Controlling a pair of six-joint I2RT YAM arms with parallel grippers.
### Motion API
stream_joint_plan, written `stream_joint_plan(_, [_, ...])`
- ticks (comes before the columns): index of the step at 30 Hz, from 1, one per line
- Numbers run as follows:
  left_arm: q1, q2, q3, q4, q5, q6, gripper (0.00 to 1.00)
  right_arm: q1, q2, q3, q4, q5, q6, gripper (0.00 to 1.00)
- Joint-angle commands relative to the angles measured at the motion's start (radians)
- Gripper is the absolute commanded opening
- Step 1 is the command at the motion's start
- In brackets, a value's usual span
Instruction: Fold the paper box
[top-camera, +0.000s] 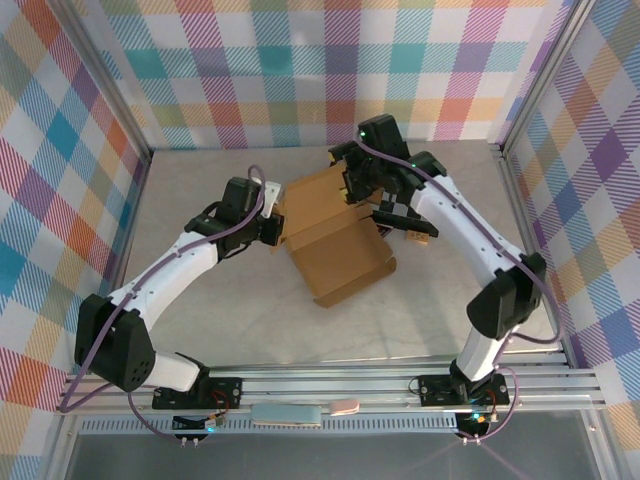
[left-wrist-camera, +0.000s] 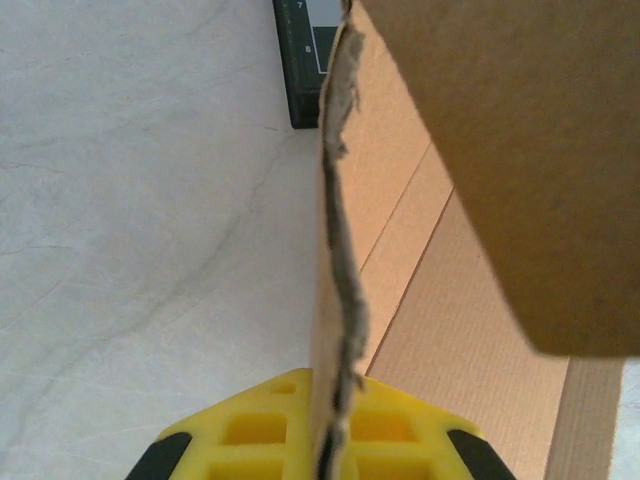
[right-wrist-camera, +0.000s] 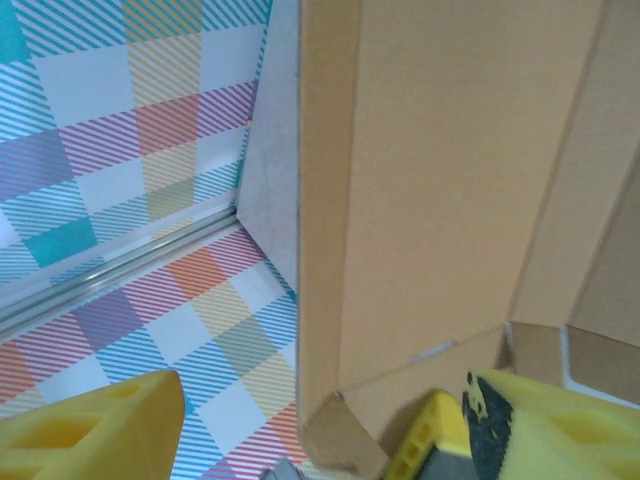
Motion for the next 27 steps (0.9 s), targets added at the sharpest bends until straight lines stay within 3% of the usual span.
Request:
stream_joint_plan(1, [0.008,-0.042,-0.024,0.025,-0.009,0.061,0.00,0.004,0.084,0.036,0.083,-0.040,-0.019,0.69])
stream_joint_plan(9, [0.008,-0.054,-0.035,0.012,-0.002,0.093,0.00,0.003,0.158,0.051,0.109,-0.054,-0.022,0.59])
stream_joint_plan(13, [0.008,-0.062,-0.039,0.001,-0.007,0.106,0.00,0.003,0.164,0.033,0.132,-0.061,-0.010,0.46])
stream_joint_plan(22, [0.008,-0.075,-0.059,-0.016,0.007,0.114,0.00,0.003,0.062,-0.109,0.229,-0.016,0.021,0.40])
stream_joint_plan(27, [0.008,-0.077,-0.065,-0.021,0.030,0.113,0.00,0.002,0.052,-0.151,0.272,-0.034,0.018,0.29])
